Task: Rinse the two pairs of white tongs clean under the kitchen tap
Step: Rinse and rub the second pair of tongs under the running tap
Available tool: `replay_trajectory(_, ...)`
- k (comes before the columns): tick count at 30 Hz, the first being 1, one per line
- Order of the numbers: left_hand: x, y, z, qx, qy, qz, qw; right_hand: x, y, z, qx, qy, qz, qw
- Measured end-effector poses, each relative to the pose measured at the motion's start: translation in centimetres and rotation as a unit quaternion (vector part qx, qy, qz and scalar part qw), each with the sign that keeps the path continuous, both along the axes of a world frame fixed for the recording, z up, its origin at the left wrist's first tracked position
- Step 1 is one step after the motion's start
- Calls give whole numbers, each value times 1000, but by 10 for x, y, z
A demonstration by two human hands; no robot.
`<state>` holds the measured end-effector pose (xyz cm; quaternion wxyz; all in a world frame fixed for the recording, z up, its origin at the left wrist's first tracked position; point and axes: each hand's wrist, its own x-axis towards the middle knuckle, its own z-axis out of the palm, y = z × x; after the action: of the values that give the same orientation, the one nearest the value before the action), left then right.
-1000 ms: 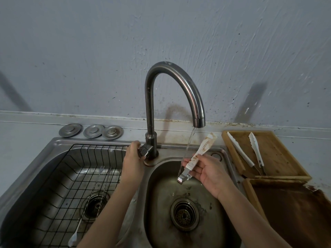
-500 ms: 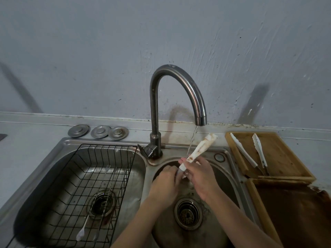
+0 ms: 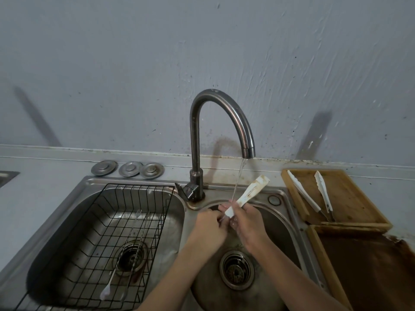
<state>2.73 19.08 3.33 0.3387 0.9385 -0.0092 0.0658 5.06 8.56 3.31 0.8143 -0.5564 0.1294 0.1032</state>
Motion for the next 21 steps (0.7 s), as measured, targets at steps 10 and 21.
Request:
replay_trajectory(10,-3,-1,9,-38,1,-9,999,-1,1,5,40,9,-2,999)
replay_trajectory(21,-7,2,9,-54,-16,-21,998,1,7,6,5,-1,19,1000)
